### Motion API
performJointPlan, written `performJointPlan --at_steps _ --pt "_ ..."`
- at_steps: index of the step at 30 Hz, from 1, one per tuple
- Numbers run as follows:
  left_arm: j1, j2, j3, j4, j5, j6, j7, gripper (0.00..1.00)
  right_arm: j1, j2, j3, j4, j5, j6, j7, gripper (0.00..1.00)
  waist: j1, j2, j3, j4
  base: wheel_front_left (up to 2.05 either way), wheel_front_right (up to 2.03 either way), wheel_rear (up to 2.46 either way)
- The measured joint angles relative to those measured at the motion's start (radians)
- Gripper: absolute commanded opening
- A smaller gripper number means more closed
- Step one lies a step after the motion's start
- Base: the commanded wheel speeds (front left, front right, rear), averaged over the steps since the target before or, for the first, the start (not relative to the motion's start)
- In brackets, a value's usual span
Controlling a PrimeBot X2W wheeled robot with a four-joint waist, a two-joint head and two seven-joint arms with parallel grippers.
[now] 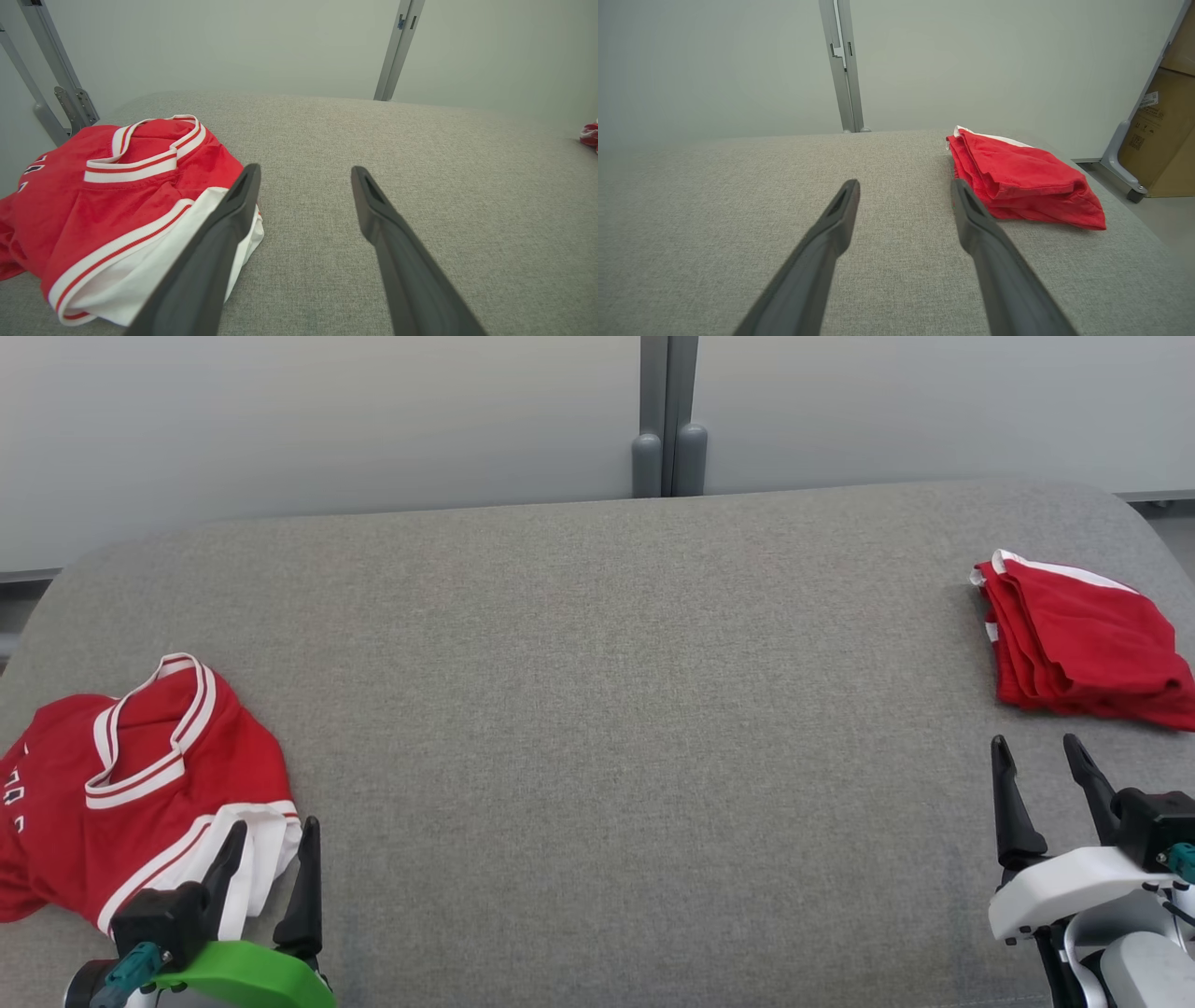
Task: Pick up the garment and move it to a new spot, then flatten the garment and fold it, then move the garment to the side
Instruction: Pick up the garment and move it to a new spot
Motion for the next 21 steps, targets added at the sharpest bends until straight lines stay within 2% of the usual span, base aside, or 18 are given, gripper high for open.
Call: performJointPlan --at_steps 13,21 --pt "-0.001 -0.004 -0.002 0.003 0.004 -0.015 -0.001 1.0 0.016 0.024 -0.032 -0.022 -0.031 0.0 0.0 1.0 0.0 0.0 0.005 0.016 0.0 0.0 0.0" --pt "-0.003 -0.026 -0.007 0.011 0.012 -0.023 -0.001 1.0 0.049 0.041 -0.04 -0.035 -0.036 0.0 -0.003 1.0 0.0 0.0 -0.002 0.067 0.0 0.0 0.0"
